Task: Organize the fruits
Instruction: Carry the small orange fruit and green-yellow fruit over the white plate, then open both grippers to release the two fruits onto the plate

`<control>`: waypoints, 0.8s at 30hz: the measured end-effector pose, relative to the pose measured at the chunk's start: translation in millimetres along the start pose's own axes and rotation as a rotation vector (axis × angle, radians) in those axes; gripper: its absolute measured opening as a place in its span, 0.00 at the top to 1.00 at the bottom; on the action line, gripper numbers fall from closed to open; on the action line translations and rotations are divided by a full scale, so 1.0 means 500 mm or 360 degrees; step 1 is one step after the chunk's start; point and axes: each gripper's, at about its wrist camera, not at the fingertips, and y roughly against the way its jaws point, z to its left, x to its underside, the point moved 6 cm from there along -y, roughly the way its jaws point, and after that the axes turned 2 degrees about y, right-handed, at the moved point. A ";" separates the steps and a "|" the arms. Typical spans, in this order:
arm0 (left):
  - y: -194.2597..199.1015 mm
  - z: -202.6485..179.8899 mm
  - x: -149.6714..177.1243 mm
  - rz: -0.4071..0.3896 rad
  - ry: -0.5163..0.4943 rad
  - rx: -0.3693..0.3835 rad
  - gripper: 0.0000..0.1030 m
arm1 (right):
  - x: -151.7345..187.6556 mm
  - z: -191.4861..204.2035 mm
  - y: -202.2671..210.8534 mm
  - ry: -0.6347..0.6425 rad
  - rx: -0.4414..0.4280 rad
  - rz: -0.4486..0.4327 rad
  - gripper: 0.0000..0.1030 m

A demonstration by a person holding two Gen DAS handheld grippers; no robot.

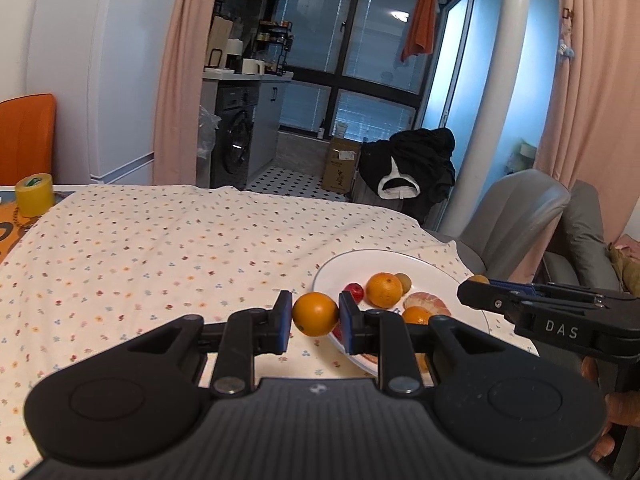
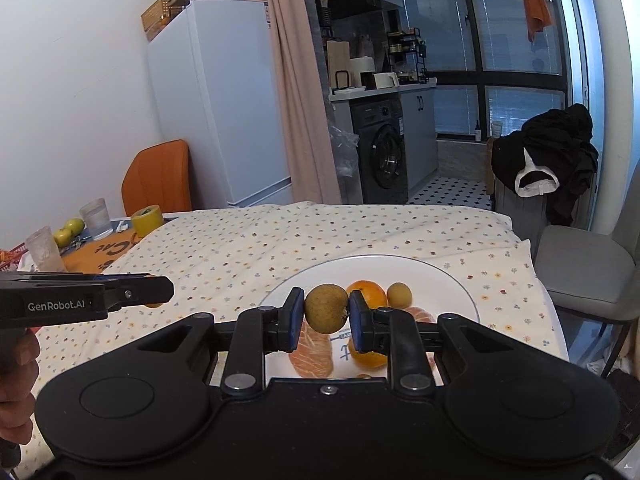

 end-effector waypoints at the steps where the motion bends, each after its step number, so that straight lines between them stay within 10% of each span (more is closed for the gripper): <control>1: -0.004 -0.004 0.000 0.0004 -0.0005 0.0006 0.77 | 0.002 -0.003 -0.003 -0.0006 -0.0001 0.0005 0.78; 24: -0.099 -0.081 0.026 0.0136 -0.0083 0.0134 0.77 | 0.035 -0.072 -0.028 -0.0153 0.0004 0.0040 0.63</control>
